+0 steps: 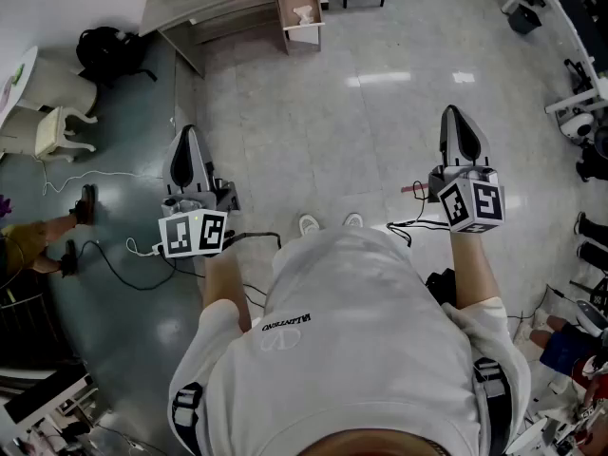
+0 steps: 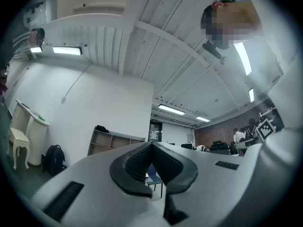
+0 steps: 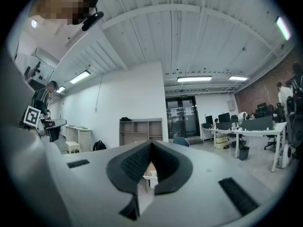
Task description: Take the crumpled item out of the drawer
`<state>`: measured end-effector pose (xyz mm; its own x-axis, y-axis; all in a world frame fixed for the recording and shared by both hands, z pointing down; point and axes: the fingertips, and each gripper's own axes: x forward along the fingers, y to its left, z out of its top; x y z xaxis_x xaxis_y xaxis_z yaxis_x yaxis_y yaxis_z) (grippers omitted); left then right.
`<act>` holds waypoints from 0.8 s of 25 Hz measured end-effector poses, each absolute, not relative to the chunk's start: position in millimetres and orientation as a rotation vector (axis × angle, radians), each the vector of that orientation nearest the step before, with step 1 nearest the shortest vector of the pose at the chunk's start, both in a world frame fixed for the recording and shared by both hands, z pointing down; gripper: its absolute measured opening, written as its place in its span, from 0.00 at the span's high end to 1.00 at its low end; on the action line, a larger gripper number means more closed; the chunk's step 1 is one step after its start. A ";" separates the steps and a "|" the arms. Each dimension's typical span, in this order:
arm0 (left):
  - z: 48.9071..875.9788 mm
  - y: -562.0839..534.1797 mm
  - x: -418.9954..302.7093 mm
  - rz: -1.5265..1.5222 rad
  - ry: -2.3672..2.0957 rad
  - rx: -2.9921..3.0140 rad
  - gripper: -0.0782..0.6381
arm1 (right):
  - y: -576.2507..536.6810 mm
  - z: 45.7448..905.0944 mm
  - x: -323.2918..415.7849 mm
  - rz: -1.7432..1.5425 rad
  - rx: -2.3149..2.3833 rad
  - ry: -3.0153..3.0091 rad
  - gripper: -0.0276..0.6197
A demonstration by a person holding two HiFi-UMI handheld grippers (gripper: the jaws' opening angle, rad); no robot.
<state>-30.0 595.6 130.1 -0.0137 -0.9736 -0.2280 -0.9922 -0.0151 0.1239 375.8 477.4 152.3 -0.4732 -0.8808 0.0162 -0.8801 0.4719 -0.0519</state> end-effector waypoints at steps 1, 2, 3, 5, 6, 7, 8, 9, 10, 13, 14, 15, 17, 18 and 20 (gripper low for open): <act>130.3 596.2 -30.1 0.383 2.150 -2.154 0.89 | 478.2 152.2 374.2 -0.083 -1.604 2.685 0.96; 130.4 596.6 -30.2 0.382 2.148 -2.155 0.89 | 478.9 152.1 372.8 -0.085 -1.602 2.686 0.96; 130.4 596.8 -30.5 0.380 2.146 -2.156 0.89 | 479.3 152.0 371.5 -0.088 -1.602 2.686 0.96; 129.9 596.4 -31.4 0.380 2.142 -2.159 0.89 | 479.0 152.5 369.8 -0.106 -1.603 2.684 0.96; 129.8 596.1 -32.0 0.380 2.139 -2.161 0.89 | 478.8 153.1 369.1 -0.118 -1.605 2.681 0.96; 130.0 595.9 -32.6 0.381 2.136 -2.165 0.89 | 479.0 153.8 368.2 -0.127 -1.608 2.679 0.96; 130.7 595.7 -33.2 0.382 2.132 -2.170 0.89 | 479.6 154.5 366.9 -0.130 -1.611 2.679 0.96; 131.7 595.5 -33.7 0.382 2.129 -2.177 0.89 | 480.4 155.1 365.1 -0.129 -1.613 2.682 0.96; 132.9 595.1 -34.5 0.382 2.125 -2.184 0.89 | 480.9 155.5 362.7 -0.126 -1.616 2.687 0.96; 136.9 592.0 -38.8 0.375 2.114 -2.209 0.89 | 479.9 156.7 352.7 -0.126 -1.622 2.694 0.95; 138.4 590.3 -39.4 0.372 2.111 -2.217 0.89 | 478.9 156.7 350.2 -0.127 -1.625 2.694 0.95; 139.7 588.1 -38.7 0.367 2.108 -2.226 0.89 | 477.4 156.3 349.2 -0.126 -1.628 2.694 0.95; 142.9 583.2 -34.0 0.358 2.100 -2.244 0.89 | 473.8 154.8 350.8 -0.119 -1.643 2.692 0.96; 145.6 581.7 -31.9 0.354 2.093 -2.259 0.89 | 473.5 154.6 350.8 -0.114 -1.653 2.689 0.95; 154.2 583.0 -33.6 0.345 2.066 -2.300 0.89 | 478.2 156.7 342.4 -0.104 -1.671 2.685 0.96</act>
<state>-33.6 583.0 154.2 0.0935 -0.9784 -0.1844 -0.9852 -0.1177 0.1248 342.4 478.2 156.7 -0.4423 -0.8953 0.0537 -0.8967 0.4404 -0.0439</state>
